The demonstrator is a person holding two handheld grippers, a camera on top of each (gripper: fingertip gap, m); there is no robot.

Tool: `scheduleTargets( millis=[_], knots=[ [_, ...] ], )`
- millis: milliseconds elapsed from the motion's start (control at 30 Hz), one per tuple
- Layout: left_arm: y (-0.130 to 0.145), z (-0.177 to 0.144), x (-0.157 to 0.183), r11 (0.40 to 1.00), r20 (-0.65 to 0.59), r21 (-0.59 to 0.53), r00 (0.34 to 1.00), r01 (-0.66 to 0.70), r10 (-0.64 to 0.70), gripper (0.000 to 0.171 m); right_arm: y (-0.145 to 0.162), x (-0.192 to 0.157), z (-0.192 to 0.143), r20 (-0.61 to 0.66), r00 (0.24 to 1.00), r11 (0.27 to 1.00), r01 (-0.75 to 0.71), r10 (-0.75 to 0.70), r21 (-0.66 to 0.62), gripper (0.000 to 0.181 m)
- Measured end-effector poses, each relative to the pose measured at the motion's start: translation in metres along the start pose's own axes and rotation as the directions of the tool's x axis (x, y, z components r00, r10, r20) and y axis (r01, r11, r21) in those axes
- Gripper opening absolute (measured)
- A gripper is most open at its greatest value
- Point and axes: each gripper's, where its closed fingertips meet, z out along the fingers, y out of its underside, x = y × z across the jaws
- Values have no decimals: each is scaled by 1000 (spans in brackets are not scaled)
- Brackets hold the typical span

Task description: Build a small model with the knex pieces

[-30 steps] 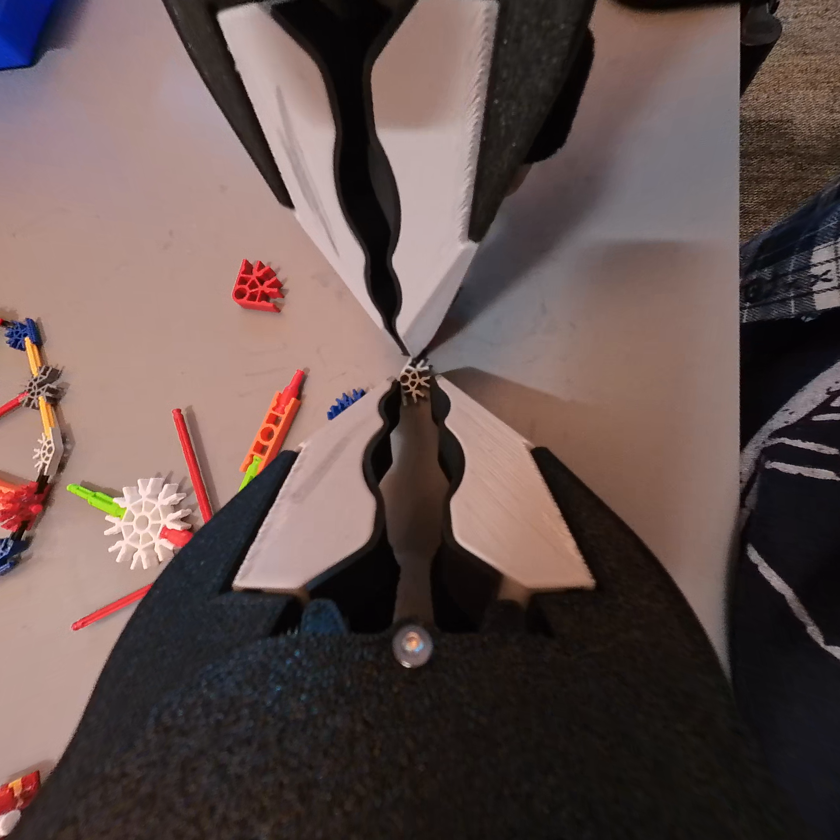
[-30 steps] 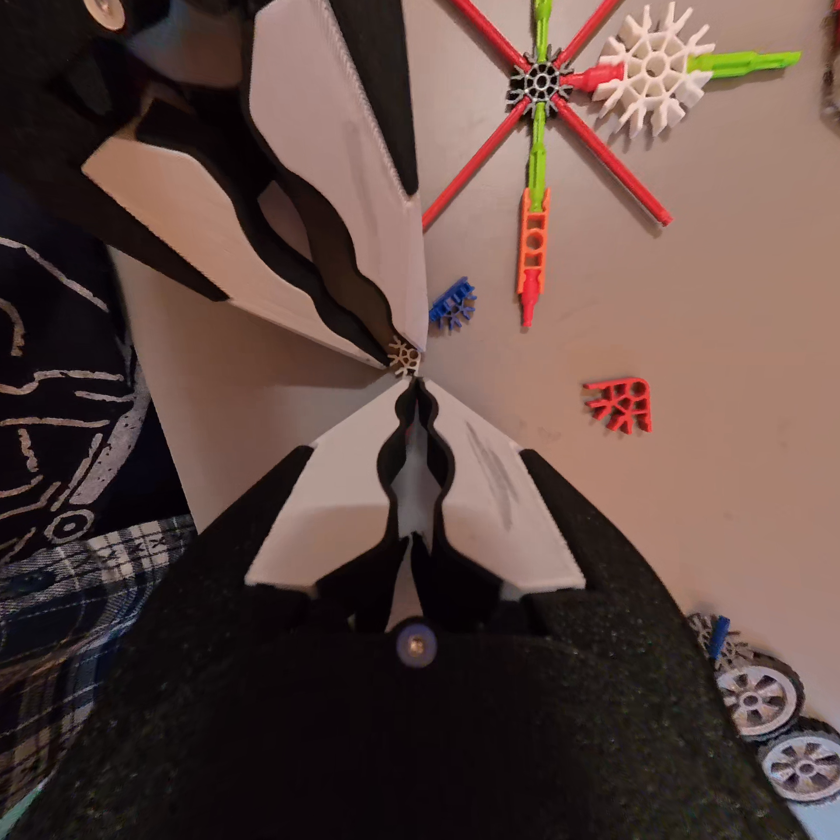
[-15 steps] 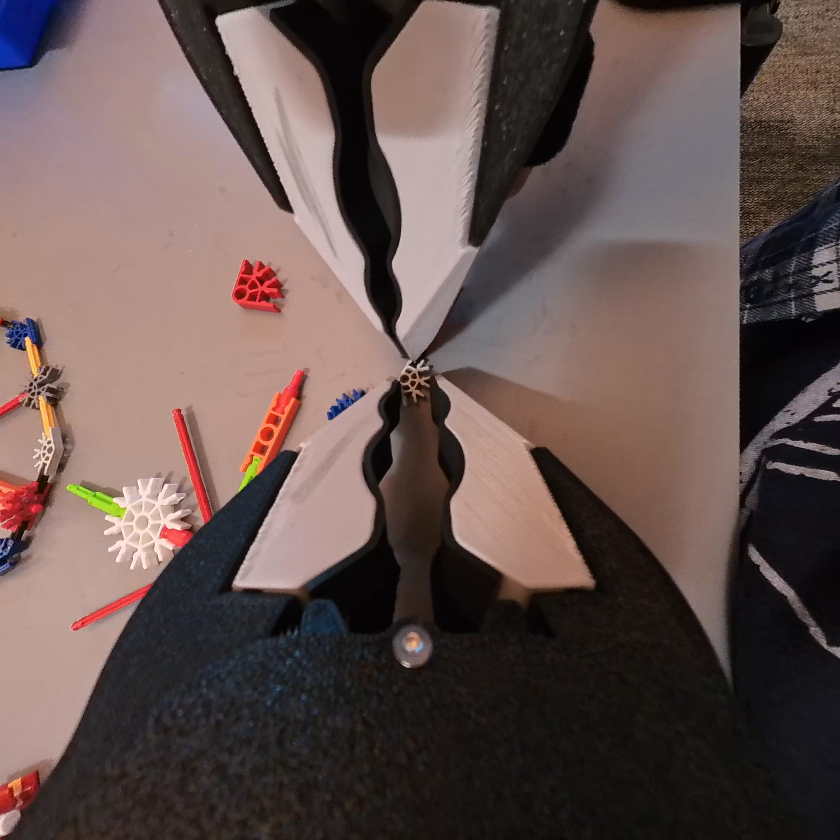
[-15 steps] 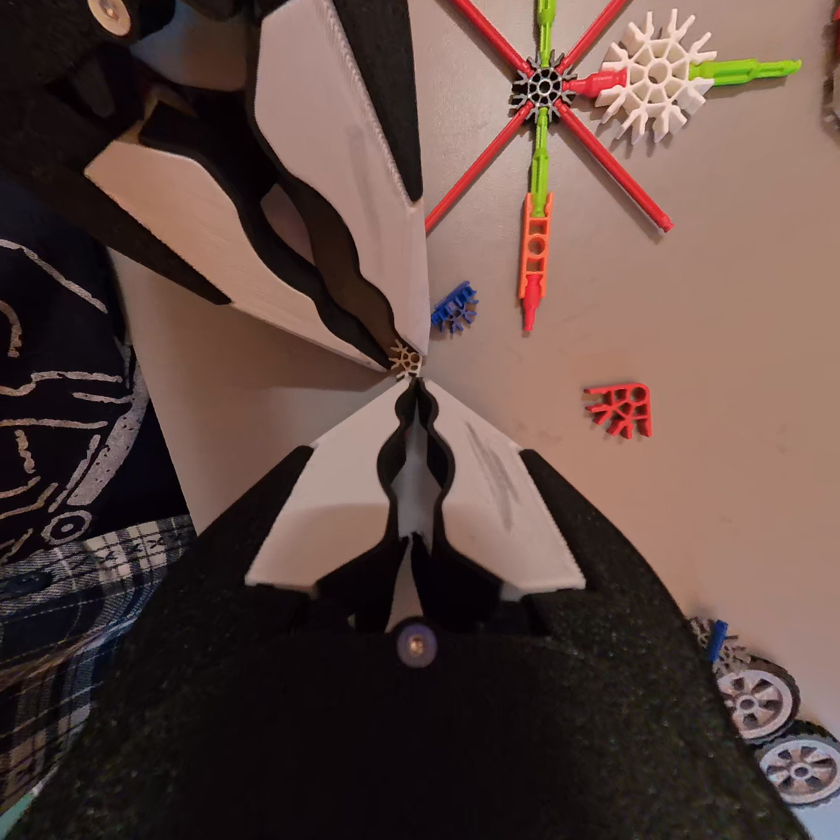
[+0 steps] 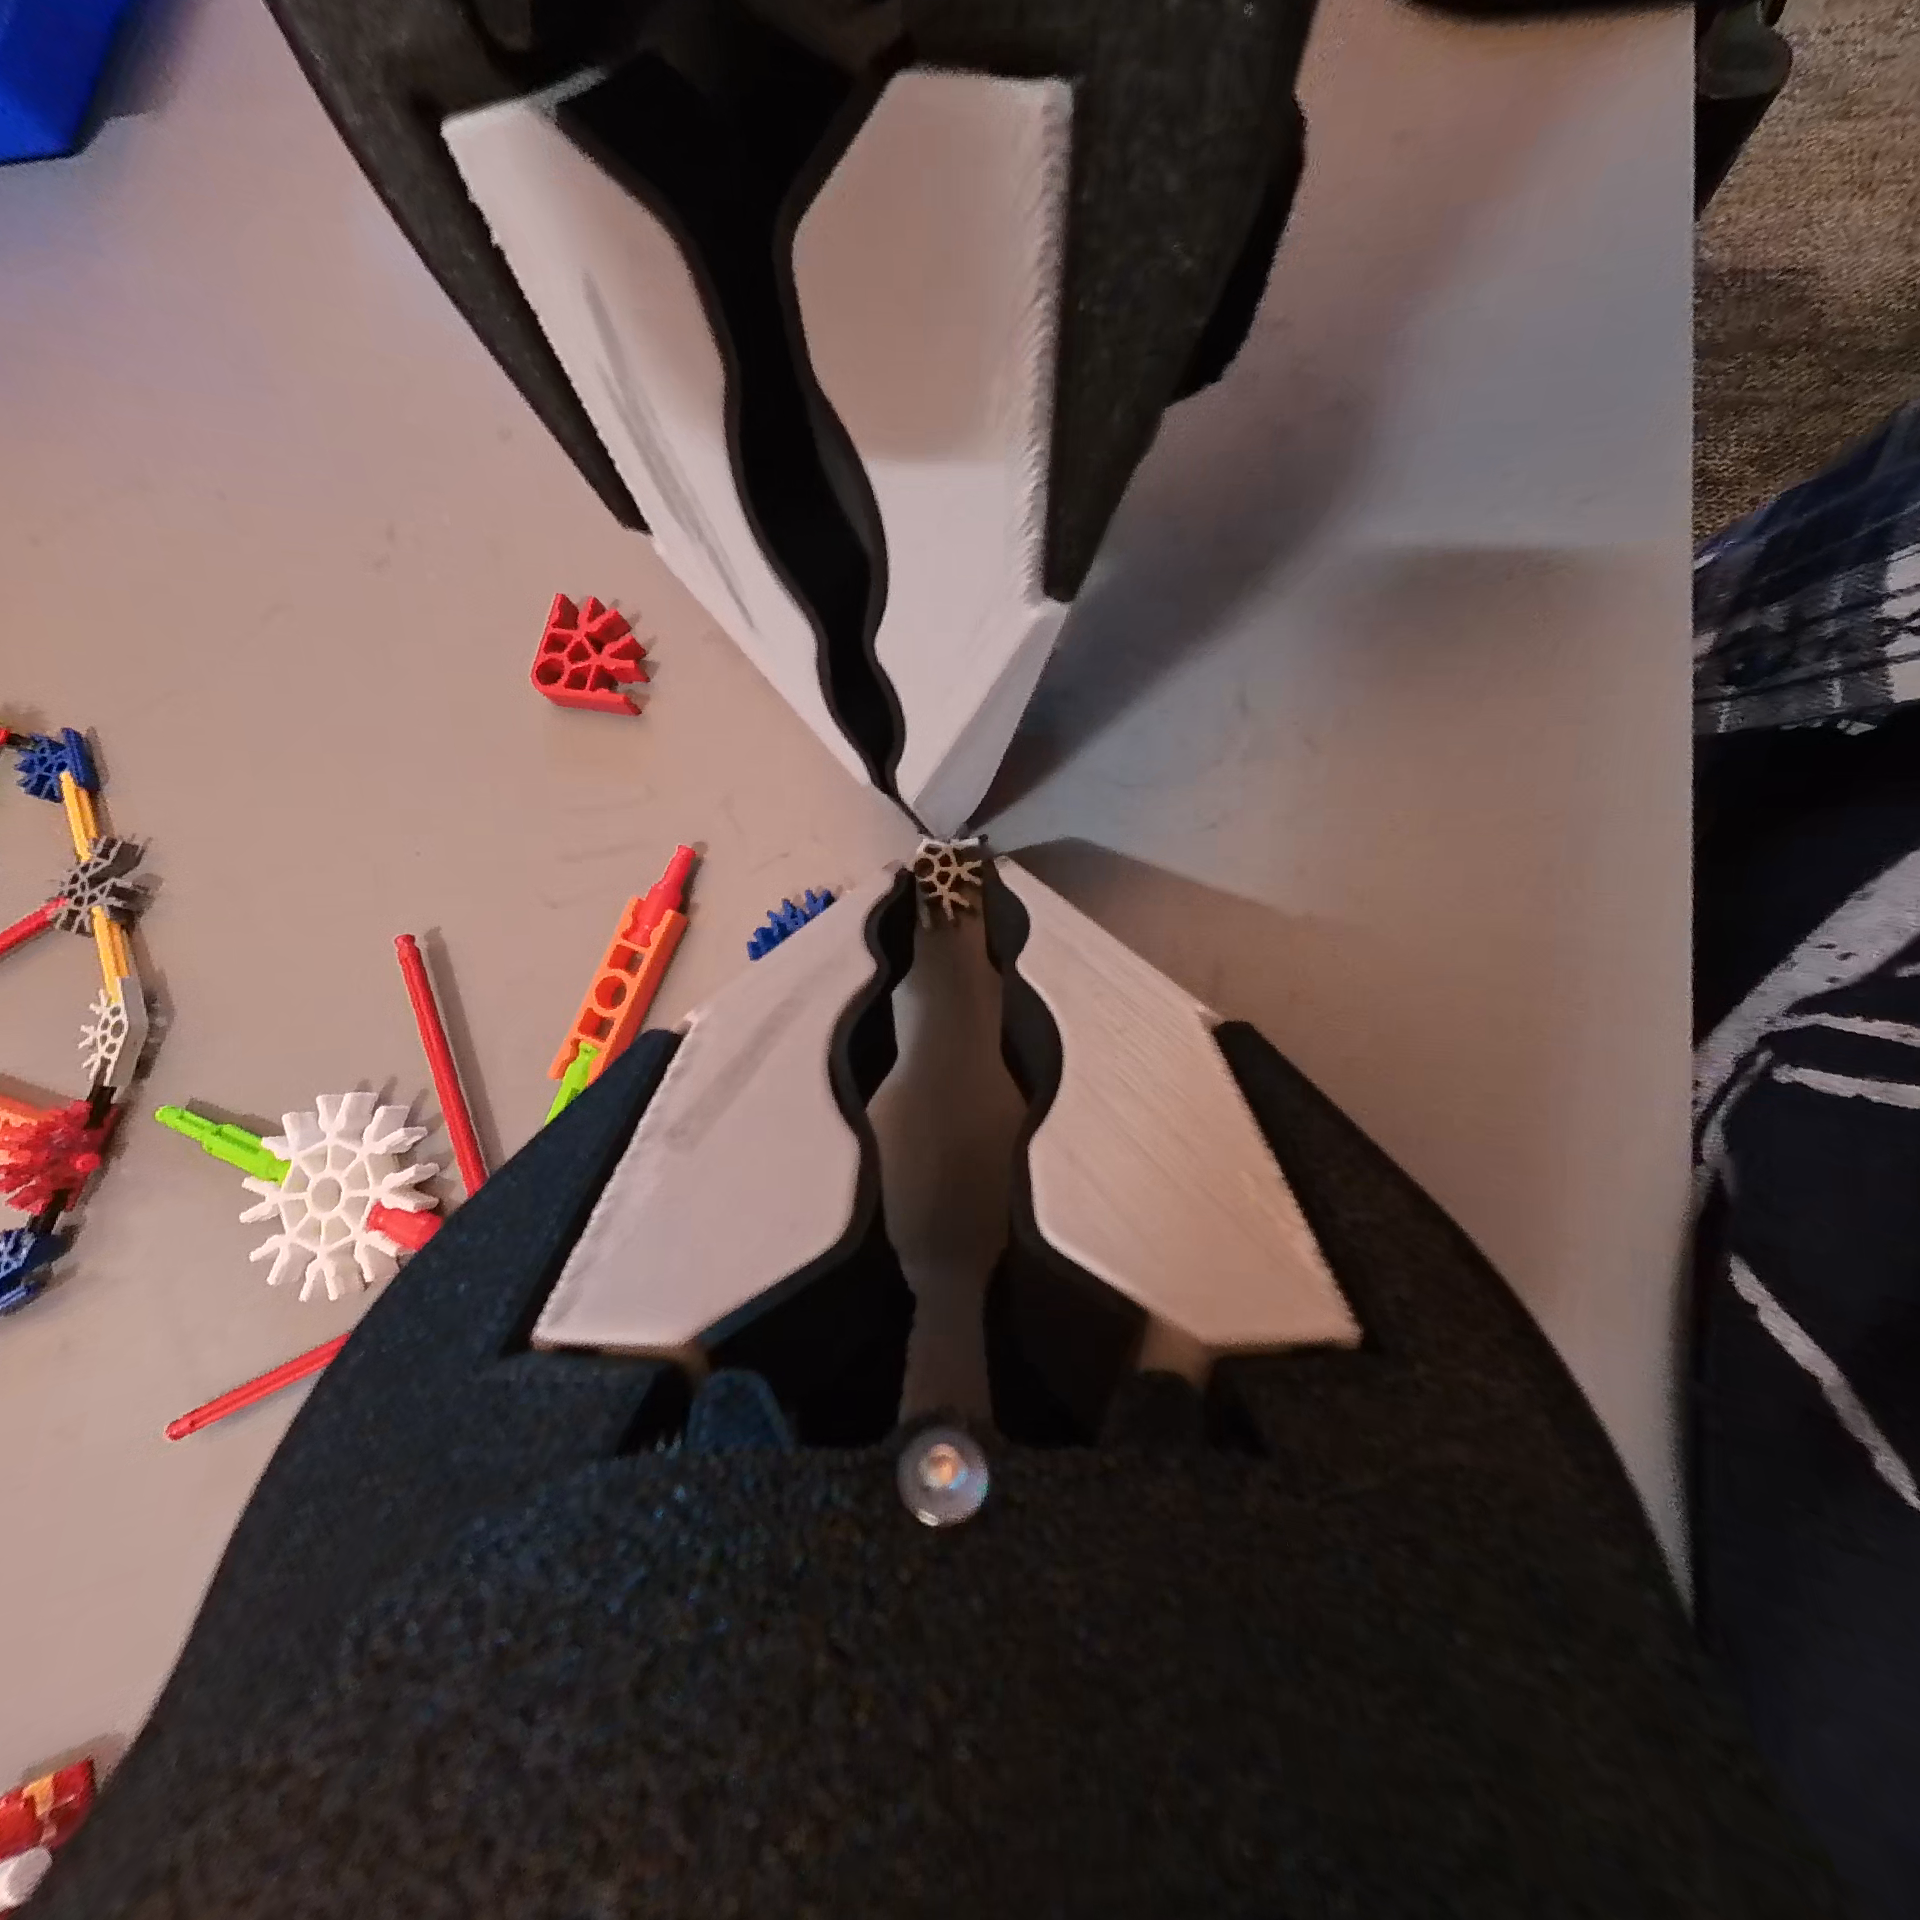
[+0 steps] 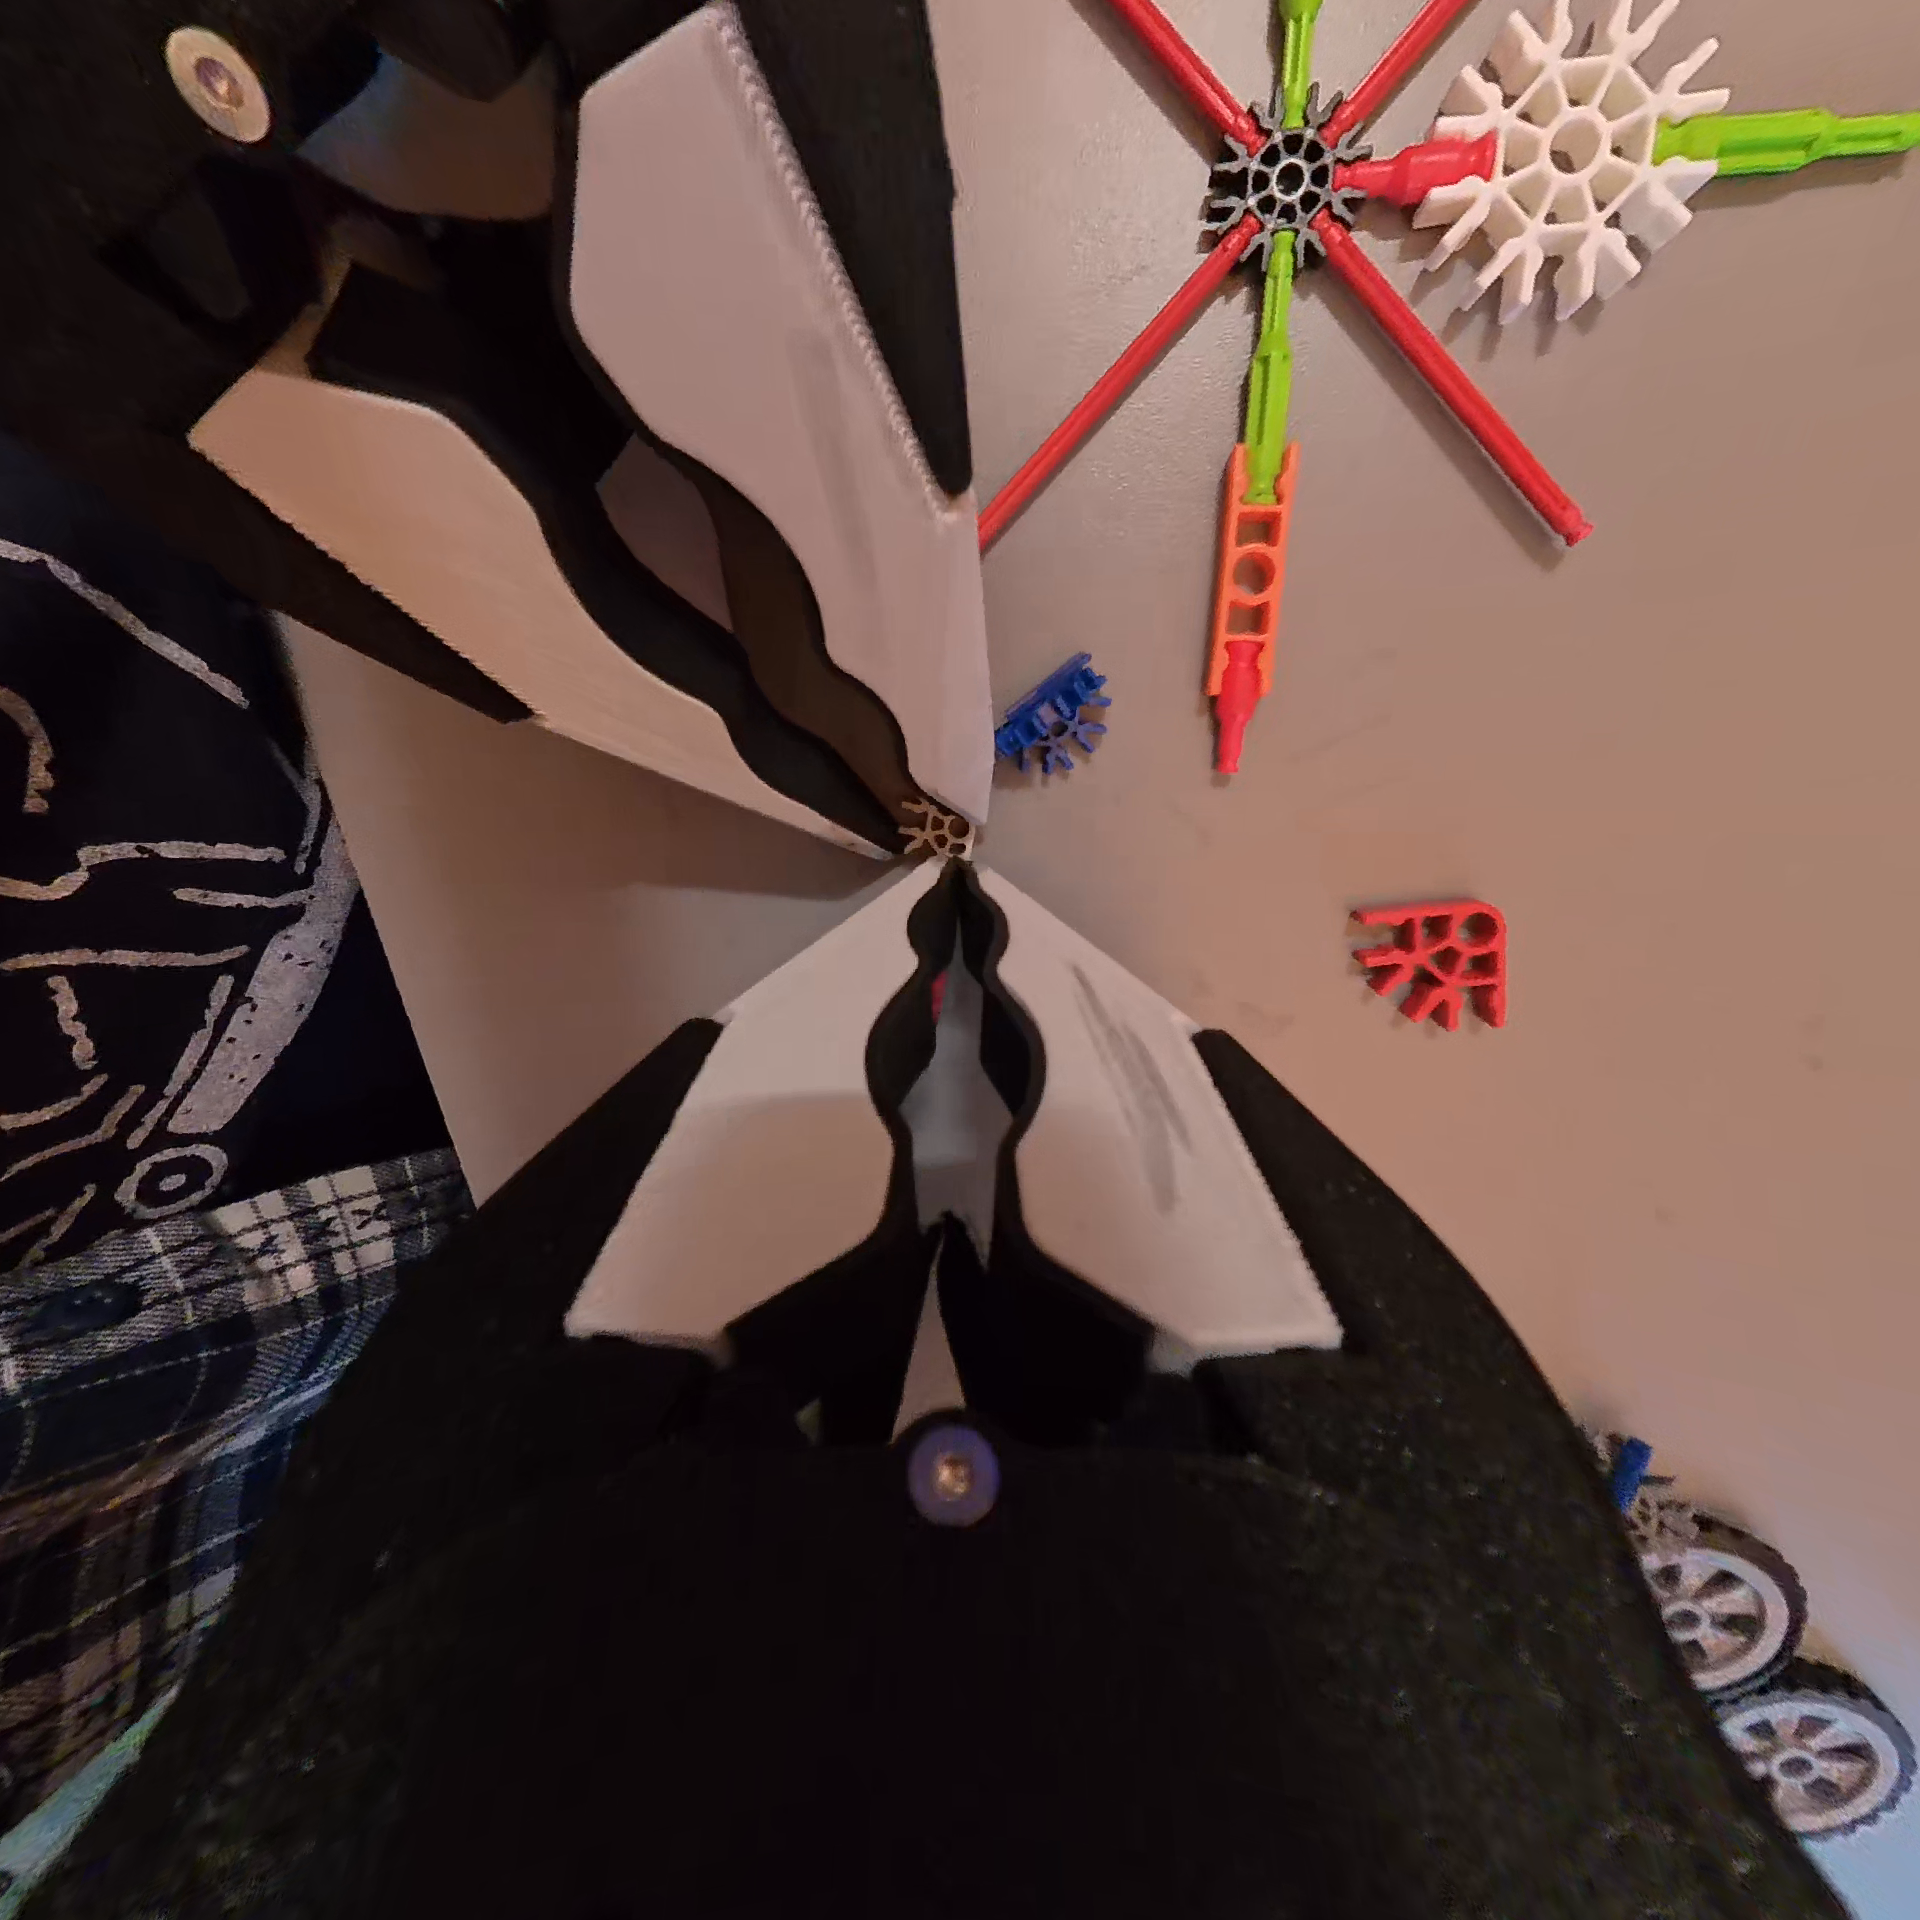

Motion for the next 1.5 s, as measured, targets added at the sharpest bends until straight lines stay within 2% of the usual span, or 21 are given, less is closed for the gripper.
scheduleTargets(
  millis=[233,367,467,633,967,1133,1300,1500],
  knots=[
    [0,0,0,1000,4,-1,1000,-4,4,12,-2,1,1,6,1000,1000,10,-10,-11,0],
    [0,0,-1,1000,8,0,1000,-7,7,12,-11,3,-18,-23,1000,995,-17,20,100,1],
    [0,0,-1,1000,5,0,1000,-6,6,12,2,3,-25,-60,998,995,-27,33,91,2],
    [0,0,-2,1000,4,0,1000,-1,1,12,11,-5,-11,-60,998,997,-21,26,75,4],
    [0,0,-3,1000,2,-1,1000,5,-5,13,11,-4,-10,-45,996,987,-69,76,148,3],
    [0,0,-3,1000,8,0,1000,-1,1,12,13,-4,-20,-48,992,973,-106,118,203,21],
    [0,1,-3,1000,5,-1,1000,0,0,13,16,-4,-25,-96,990,976,-79,100,202,19],
    [0,1,-3,1000,10,-1,1000,0,0,13,19,-3,-7,-127,989,985,-54,75,163,4]
  ],
)
